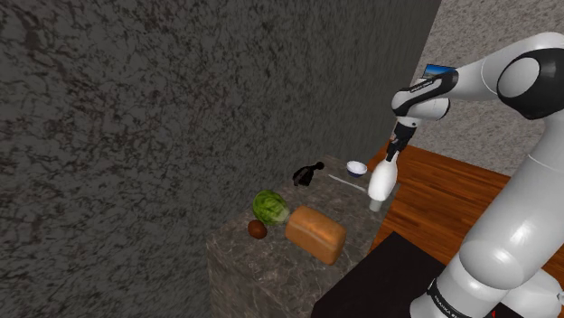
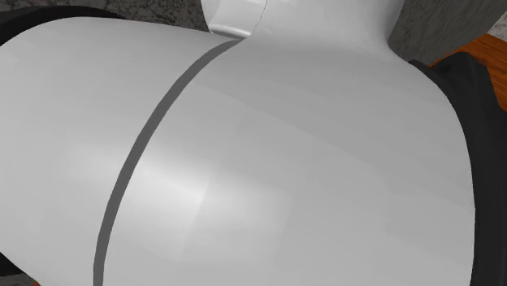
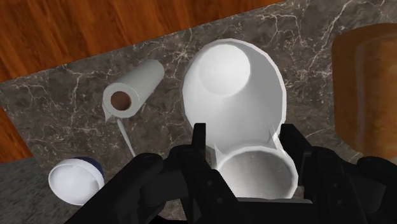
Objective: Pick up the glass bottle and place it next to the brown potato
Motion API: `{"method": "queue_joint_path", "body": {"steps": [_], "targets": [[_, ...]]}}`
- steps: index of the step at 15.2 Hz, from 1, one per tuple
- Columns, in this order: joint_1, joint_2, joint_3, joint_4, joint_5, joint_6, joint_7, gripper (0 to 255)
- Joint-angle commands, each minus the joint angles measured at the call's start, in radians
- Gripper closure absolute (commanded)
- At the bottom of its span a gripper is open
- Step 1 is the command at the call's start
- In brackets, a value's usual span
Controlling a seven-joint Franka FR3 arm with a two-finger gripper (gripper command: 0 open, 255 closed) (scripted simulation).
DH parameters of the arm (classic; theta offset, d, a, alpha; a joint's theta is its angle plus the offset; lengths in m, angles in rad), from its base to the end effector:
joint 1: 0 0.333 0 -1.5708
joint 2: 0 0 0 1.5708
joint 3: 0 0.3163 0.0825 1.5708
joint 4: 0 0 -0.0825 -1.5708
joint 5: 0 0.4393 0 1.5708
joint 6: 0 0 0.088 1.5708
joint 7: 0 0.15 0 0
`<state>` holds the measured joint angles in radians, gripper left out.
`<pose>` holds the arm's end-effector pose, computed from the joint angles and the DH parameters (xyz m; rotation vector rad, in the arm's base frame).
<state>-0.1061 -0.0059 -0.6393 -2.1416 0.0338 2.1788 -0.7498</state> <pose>0.4354 -0.3985 0.3376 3.1352 -0.0226 0.0819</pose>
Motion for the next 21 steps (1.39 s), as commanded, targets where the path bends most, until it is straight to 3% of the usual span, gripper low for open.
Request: {"method": "queue_joint_path", "body": {"steps": [1, 21], "targets": [[0.001, -0.015, 0.001, 0.013, -0.011, -0.025, 0.009, 255], [0.007, -0.094, 0.017, 0.213, -0.063, -0.289, 0.053, 255]]}}
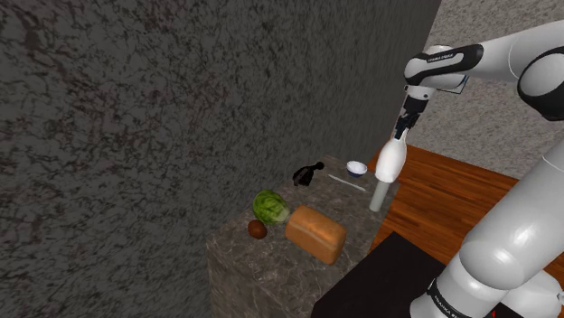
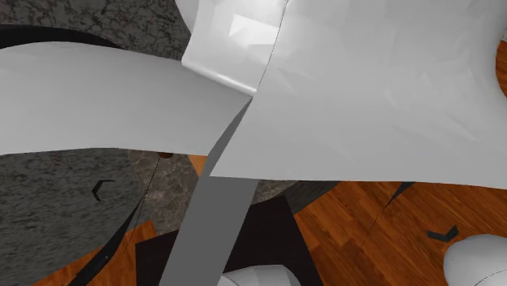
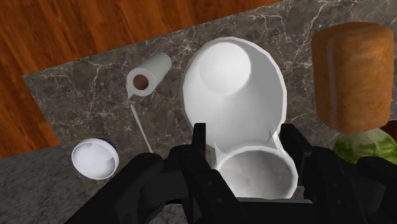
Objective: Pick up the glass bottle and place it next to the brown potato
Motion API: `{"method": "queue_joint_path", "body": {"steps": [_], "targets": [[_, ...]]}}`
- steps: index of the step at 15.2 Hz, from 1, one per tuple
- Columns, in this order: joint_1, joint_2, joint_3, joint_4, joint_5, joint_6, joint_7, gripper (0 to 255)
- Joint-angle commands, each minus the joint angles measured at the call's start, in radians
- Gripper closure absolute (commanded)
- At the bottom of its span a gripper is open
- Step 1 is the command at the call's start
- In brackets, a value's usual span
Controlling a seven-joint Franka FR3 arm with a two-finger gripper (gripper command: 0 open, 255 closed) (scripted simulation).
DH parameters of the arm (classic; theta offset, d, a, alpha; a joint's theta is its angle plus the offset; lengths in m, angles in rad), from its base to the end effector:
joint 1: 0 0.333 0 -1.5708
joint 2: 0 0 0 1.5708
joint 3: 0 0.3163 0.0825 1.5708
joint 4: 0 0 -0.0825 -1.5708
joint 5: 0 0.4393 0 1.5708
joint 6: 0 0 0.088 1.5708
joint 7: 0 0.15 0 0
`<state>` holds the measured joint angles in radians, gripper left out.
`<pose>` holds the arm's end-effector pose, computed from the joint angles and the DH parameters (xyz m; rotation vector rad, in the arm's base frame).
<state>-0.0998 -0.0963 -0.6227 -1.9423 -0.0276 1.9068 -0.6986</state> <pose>0.4414 -0.4010 0.4604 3.1351 -0.0225 0.0817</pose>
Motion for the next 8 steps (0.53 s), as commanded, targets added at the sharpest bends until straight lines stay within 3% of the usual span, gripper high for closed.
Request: {"method": "queue_joint_path", "body": {"steps": [1, 4, 8], "targets": [[0.001, -0.004, 0.002, 0.026, -0.002, -0.03, 0.002, 255], [0.001, -0.006, 0.003, 0.057, -0.003, -0.062, 0.004, 255], [0.04, -0.064, 0.07, -0.002, -0.034, -0.054, 0.12, 255]]}}
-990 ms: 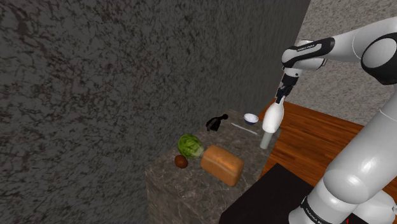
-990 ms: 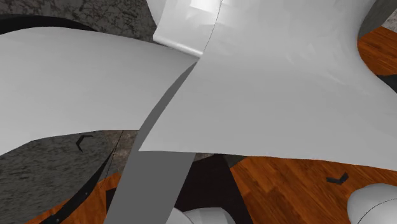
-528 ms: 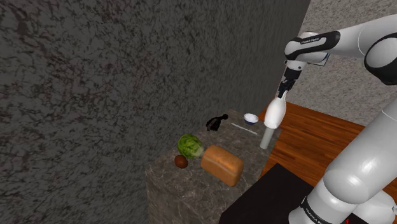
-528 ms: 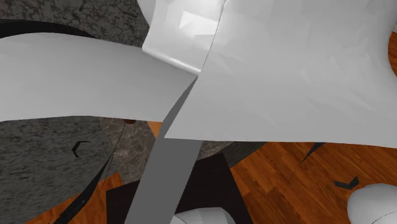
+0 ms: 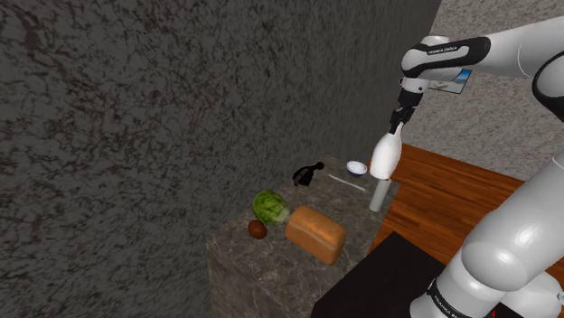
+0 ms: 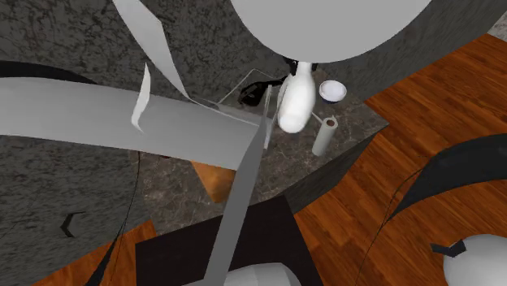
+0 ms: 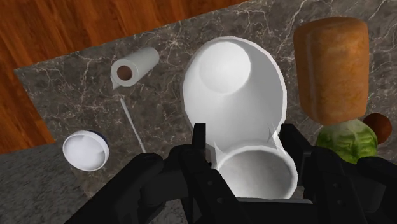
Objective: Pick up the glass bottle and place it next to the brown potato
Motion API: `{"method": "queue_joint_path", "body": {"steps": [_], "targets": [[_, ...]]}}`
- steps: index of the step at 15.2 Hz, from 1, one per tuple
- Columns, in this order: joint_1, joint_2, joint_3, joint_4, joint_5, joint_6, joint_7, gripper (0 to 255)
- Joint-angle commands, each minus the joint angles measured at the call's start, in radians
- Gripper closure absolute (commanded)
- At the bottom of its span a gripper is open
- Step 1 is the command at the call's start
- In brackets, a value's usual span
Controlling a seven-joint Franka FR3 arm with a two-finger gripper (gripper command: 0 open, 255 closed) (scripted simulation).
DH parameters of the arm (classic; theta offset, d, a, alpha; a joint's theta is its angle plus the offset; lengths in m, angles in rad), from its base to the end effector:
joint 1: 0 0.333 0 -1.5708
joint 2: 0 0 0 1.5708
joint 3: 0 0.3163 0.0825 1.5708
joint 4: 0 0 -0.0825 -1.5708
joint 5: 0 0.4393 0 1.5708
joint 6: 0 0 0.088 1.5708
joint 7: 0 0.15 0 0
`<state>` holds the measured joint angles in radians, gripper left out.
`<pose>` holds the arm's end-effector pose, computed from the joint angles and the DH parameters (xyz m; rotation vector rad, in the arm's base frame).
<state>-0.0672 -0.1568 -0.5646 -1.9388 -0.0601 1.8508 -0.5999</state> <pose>0.4589 -0.3569 0.4884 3.1353 -0.0202 0.0812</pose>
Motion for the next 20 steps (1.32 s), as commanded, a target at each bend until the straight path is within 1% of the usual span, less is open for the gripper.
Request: {"method": "queue_joint_path", "body": {"steps": [1, 6, 11, 16, 20], "targets": [[0.017, -0.015, 0.029, -0.017, -0.006, 0.003, 0.049, 255], [0.064, -0.051, 0.11, -0.058, -0.016, 0.008, 0.182, 255], [0.111, -0.057, 0.187, -0.072, -0.01, 0.012, 0.305, 255], [0.161, -0.037, 0.259, -0.058, 0.005, 0.013, 0.421, 255], [0.201, -0.003, 0.312, -0.026, 0.019, 0.011, 0.508, 255]]}}
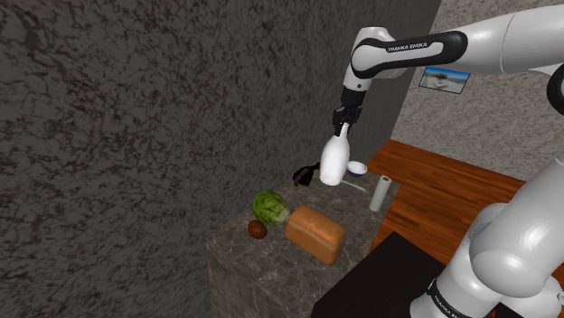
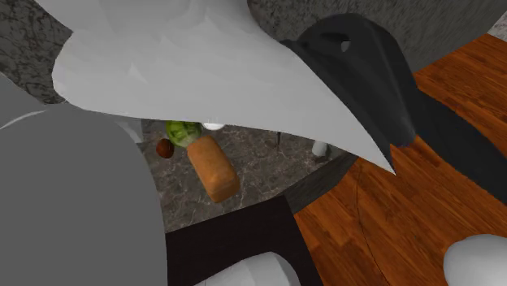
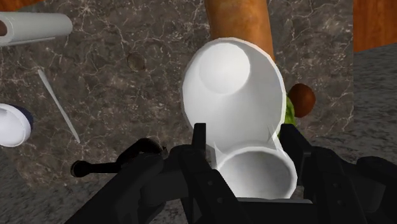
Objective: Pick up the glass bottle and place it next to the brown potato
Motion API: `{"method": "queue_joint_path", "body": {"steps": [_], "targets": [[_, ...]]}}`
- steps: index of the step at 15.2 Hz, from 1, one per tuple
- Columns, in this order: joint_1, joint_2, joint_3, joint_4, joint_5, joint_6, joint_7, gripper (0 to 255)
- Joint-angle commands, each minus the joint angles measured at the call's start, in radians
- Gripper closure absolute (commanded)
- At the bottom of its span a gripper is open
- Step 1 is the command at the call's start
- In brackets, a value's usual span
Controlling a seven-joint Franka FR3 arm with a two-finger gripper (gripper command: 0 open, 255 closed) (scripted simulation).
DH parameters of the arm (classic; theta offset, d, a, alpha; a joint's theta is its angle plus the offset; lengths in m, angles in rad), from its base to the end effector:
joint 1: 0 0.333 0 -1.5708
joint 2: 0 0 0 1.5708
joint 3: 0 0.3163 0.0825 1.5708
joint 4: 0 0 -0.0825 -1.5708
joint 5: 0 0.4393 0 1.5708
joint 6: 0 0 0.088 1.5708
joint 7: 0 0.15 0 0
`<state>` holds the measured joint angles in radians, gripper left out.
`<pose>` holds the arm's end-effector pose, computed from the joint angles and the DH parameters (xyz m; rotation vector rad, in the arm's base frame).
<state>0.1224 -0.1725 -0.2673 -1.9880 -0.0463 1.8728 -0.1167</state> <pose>0.5632 -0.0924 0.4840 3.1347 -0.0203 0.0803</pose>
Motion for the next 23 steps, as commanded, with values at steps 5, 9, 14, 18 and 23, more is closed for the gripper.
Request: {"method": "queue_joint_path", "body": {"steps": [5, 9, 14, 18, 23], "targets": [[0.061, 0.076, 0.075, 0.09, 0.021, -0.017, 0.129, 255], [0.1, 0.141, 0.119, 0.164, 0.032, -0.028, 0.208, 255], [0.148, 0.242, 0.166, 0.288, 0.039, -0.053, 0.303, 255], [0.186, 0.339, 0.198, 0.415, 0.039, -0.084, 0.374, 255], [0.236, 0.486, 0.23, 0.622, 0.035, -0.145, 0.456, 255]]}}
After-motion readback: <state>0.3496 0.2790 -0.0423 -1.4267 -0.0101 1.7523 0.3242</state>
